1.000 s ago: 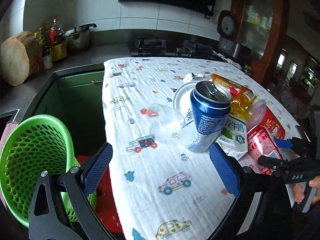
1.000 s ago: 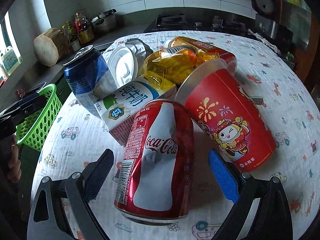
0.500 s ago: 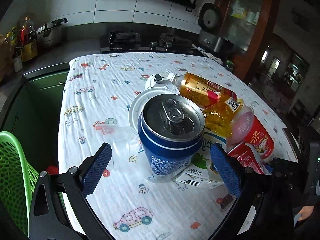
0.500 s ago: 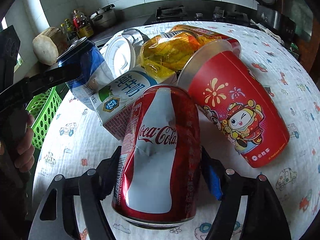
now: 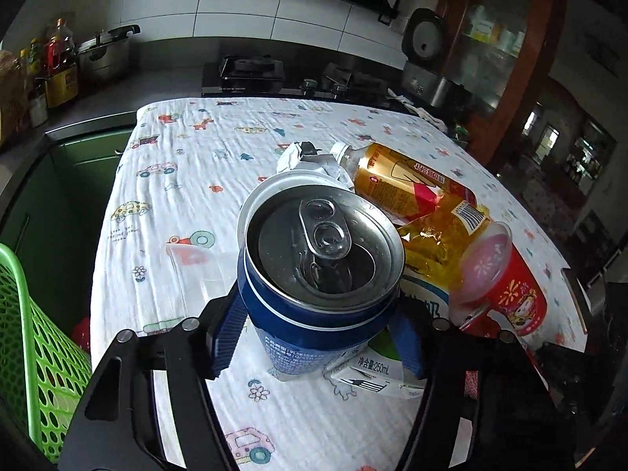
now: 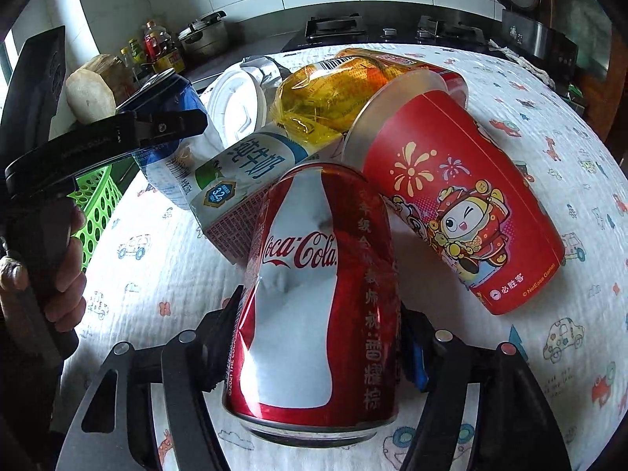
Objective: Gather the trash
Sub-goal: 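Drop the blue can into the green basket with the left tool while the right tool holds the Coca-Cola can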
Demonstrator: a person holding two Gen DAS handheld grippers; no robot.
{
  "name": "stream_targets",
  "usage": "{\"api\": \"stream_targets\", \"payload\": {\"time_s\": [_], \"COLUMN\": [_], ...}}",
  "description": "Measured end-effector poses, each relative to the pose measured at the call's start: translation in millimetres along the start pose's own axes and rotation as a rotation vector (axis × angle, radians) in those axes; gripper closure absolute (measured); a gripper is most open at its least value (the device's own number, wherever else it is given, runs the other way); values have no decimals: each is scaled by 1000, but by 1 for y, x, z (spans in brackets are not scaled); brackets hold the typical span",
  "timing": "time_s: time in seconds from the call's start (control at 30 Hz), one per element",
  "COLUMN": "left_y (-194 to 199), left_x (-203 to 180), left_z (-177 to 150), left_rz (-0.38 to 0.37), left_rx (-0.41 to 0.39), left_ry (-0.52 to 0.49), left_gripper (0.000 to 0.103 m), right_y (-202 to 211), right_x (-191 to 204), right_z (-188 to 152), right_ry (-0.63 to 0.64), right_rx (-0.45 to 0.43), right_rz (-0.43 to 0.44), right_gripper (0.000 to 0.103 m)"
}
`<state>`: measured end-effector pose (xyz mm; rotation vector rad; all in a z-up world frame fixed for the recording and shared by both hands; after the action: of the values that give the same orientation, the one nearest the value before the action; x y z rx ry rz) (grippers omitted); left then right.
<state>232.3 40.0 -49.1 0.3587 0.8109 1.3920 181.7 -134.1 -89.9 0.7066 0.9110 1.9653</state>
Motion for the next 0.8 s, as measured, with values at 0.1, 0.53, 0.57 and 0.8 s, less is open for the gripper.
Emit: {"api": "stream_targets", "payload": {"time_s": [0.1, 0.53, 0.57, 0.8], "left_y": [1, 40, 44, 72], "left_x": [2, 17, 19, 37], "left_z": [-2, -8, -8, -5], "left_rz": [-20, -39, -38, -22], "left_rx": [-3, -75, -83, -128], "left_ry": [13, 10, 11, 31], "left_gripper": [49, 50, 50, 50], "right_y": [4, 28, 29, 26], "right_x": [1, 7, 7, 13], "right_z": [-3, -7, -8, -12], "right_ry": [-1, 3, 0, 11], "right_rx": [-6, -53, -58, -46], "right_rz": [6, 20, 26, 38], "right_gripper": [38, 39, 39, 39]}}
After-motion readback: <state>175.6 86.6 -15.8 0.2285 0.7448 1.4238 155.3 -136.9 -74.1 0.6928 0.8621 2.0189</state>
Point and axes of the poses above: each gripper's, at about its wrist camera, not at the fingertips, and y roughly against the way its jaws point, x to its left, z to its top, the point moved 3 cm from there along -y, roughly the way its jaws point, and after that the axes turned 4 degrees about y, right-handed, at the moved point
